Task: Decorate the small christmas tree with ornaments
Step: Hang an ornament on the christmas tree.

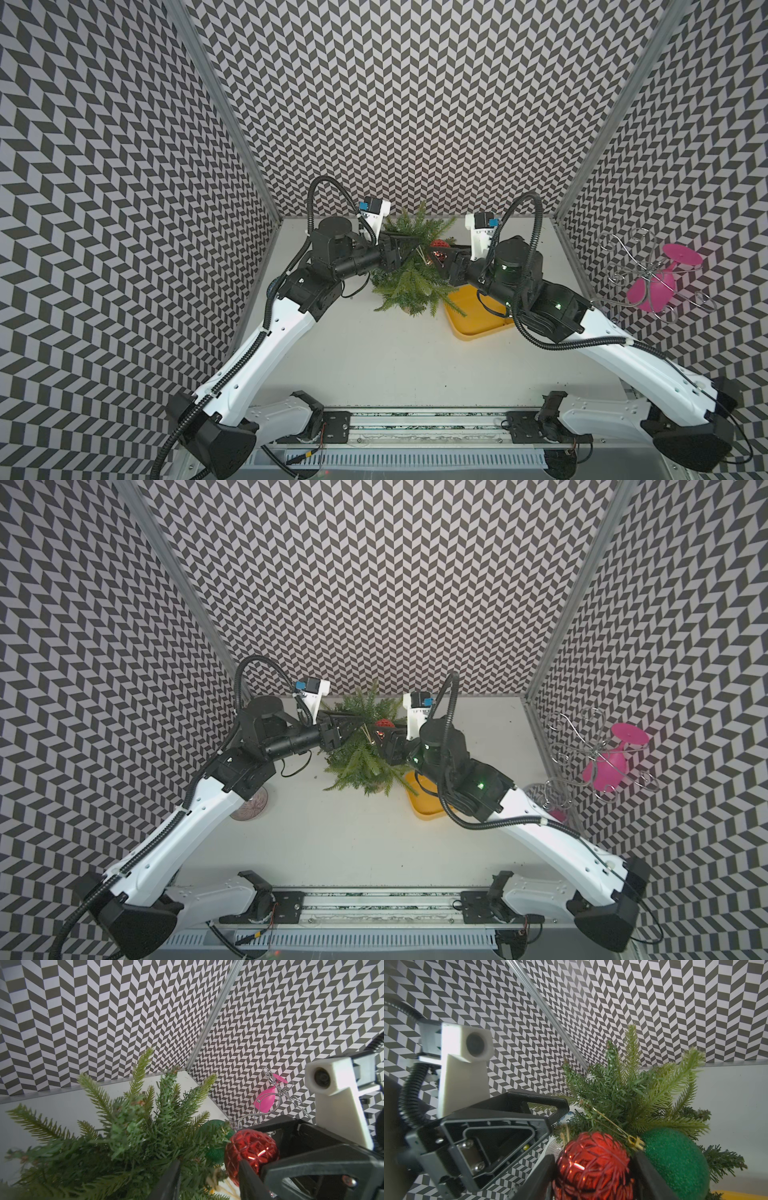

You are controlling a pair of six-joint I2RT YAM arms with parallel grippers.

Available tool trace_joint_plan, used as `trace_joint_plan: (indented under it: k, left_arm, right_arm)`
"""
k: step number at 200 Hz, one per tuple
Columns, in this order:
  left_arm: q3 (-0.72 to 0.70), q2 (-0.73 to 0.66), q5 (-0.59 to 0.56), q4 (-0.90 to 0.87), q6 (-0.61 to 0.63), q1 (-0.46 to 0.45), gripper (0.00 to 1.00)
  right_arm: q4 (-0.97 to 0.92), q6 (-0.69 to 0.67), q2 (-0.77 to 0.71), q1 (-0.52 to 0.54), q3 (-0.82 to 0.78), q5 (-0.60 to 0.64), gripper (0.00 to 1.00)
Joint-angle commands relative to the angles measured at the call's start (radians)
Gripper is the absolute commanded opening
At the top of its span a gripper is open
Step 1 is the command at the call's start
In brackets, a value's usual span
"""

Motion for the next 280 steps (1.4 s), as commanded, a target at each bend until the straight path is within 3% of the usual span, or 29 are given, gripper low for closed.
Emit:
trace_joint_plan:
  k: [1,100,155,195,280]
  left_arm:
    - [0.031,-0.018,-0.023,0.009,0.002,-0.008,0.49]
    - [0.073,0.025,-0.123,-0.060,0.073,-0.061,0.34]
    - [0.054,0.010,-0.162,-0.076,0.085,-0.072,0.34]
    - [0.058,0.015,-0.167,-0.071,0.085,-0.076,0.13]
    - [0.074,0.013,-0.174,-0.073,0.094,-0.078,0.00]
  right_arm:
    - [0.058,0.011,-0.015,0.007,0.000,-0.003,0.56]
    - [0.080,0.020,-0.011,0.011,-0.010,-0.008,0.56]
    - [0.081,0.016,-0.009,0.012,-0.006,-0.009,0.56]
    - [0.080,0.016,-0.008,0.012,-0.010,-0.019,0.56]
    - [0.085,0.033,-0.033,0.014,-0.048,-0.086,0.64]
